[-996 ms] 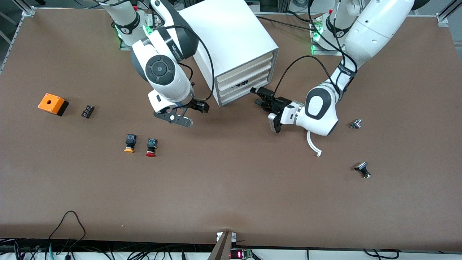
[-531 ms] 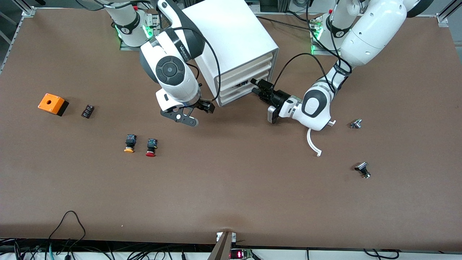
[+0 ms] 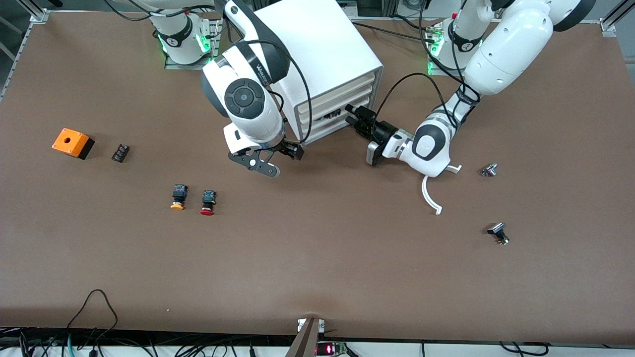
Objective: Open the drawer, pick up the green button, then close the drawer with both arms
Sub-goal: 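Reach the right gripper into the open drawer toward the green button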
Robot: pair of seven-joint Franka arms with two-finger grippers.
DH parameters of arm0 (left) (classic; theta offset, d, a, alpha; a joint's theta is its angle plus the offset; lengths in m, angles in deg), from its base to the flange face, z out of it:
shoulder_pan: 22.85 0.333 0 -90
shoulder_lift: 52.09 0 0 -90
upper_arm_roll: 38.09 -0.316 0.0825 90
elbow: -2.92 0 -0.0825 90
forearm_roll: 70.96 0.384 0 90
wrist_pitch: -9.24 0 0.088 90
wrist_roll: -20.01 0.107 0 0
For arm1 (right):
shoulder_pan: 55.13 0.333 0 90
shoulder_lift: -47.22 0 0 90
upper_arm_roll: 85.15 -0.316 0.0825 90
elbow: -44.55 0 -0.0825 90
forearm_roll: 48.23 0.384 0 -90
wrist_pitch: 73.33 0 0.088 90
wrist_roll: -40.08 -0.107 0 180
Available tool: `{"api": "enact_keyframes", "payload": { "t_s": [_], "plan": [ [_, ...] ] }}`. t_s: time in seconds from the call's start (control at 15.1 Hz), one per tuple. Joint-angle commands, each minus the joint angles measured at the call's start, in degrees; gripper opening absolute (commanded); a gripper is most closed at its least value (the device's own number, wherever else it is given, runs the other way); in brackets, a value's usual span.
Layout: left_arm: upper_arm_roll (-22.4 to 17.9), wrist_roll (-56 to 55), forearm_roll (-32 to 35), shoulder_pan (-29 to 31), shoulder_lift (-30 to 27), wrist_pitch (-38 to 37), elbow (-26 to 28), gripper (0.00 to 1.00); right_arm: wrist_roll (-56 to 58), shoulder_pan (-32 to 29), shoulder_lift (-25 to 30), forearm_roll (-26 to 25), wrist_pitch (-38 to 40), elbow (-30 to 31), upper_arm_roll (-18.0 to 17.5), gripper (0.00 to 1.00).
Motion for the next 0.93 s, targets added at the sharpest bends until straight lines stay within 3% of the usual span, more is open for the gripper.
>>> {"api": "enact_keyframes", "payload": {
  "t_s": [0.0,0.27,0.33,0.4,0.46,0.86],
  "plan": [
    [0.45,3.08,-1.65,0.02,0.54,-0.28,1.29,0.64,-3.14,1.6,-2.47,-0.67,0.14,-4.06,0.39,1.0],
    [0.36,3.17,-1.65,-0.07,0.54,-0.19,2.26,0.46,-7.1,2.48,-5.98,-0.5,0.14,-10.04,0.3,1.0],
    [0.36,3.17,-1.65,-0.07,0.54,-0.19,2.43,0.36,-8.06,2.57,-6.43,-0.5,0.05,-10.83,0.39,1.0],
    [0.36,3.08,-1.65,0.02,0.54,-0.28,2.43,0.13,-9.12,2.83,-6.95,-0.5,0.05,-11.89,0.39,1.0],
    [0.36,3.0,-1.65,0.02,0.54,-0.28,2.43,0.0,-10.43,2.92,-7.57,-0.41,0.05,-12.94,0.3,1.0],
    [-1.04,1.24,-0.77,1.16,0.36,-0.37,0.42,0.0,-20.89,3.71,-12.05,-0.41,0.05,-20.76,0.39,1.0]
  ]
}}
